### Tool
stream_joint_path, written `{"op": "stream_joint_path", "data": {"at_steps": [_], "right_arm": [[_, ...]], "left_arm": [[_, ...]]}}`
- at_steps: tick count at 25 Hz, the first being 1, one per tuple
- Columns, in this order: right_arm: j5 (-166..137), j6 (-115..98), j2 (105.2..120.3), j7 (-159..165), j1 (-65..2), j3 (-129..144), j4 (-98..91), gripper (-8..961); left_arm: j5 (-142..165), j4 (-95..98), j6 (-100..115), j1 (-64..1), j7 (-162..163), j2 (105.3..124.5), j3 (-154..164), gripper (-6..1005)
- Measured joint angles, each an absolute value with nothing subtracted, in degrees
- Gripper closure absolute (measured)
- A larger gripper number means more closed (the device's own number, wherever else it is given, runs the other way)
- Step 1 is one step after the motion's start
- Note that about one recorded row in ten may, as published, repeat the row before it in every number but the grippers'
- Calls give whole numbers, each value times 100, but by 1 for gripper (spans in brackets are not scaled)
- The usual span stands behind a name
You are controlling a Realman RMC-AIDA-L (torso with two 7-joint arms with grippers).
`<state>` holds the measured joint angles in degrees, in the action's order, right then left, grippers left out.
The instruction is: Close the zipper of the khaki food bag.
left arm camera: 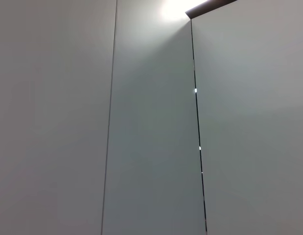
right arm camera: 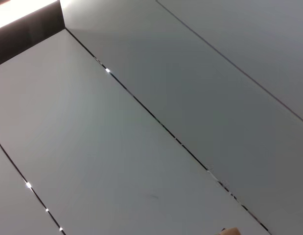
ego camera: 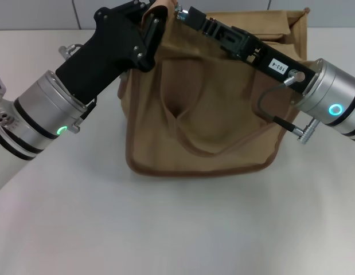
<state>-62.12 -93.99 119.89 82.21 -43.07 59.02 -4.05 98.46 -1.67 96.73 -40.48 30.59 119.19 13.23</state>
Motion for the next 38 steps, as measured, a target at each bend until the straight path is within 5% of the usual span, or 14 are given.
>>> {"op": "stream_joint_path", "data": {"at_steps": [26, 38], "right_arm": [[-6196, -9838, 11978, 8316, -3834, 5712, -856, 899], [-6218, -9219, 11988, 8917, -4291, 5728, -793, 655]], "left_arm": [[9841, -523, 9859, -3878, 2945, 11916, 1072, 908], [9873, -602, 9898, -4039, 2876, 11918, 1072, 905]]}}
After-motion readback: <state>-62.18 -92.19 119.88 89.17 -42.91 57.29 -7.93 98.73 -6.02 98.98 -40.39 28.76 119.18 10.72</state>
